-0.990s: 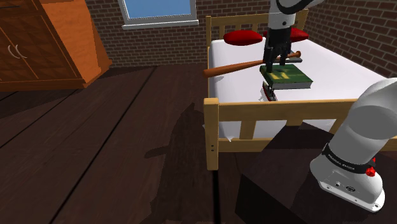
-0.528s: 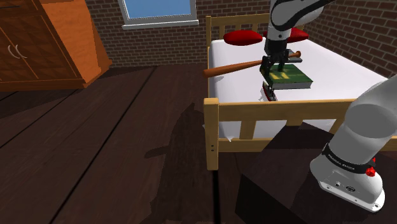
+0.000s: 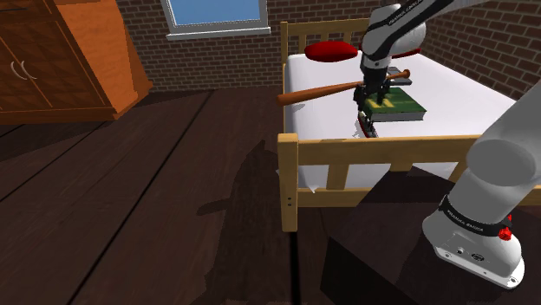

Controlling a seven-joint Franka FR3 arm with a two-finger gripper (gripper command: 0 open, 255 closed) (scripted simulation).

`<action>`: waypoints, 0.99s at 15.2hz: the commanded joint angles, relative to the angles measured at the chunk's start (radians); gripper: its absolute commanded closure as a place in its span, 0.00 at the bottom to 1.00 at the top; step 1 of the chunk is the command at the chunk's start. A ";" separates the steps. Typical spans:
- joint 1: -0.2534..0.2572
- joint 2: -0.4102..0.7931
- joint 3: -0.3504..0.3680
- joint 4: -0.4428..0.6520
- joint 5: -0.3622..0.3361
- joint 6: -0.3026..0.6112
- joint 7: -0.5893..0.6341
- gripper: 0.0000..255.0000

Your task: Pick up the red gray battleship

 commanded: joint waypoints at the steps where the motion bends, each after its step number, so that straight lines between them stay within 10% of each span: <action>1: -0.014 0.064 -0.022 0.027 0.015 0.045 -0.014 0.00; 15: -0.127 0.471 -0.072 0.244 0.216 0.254 -0.143 0.00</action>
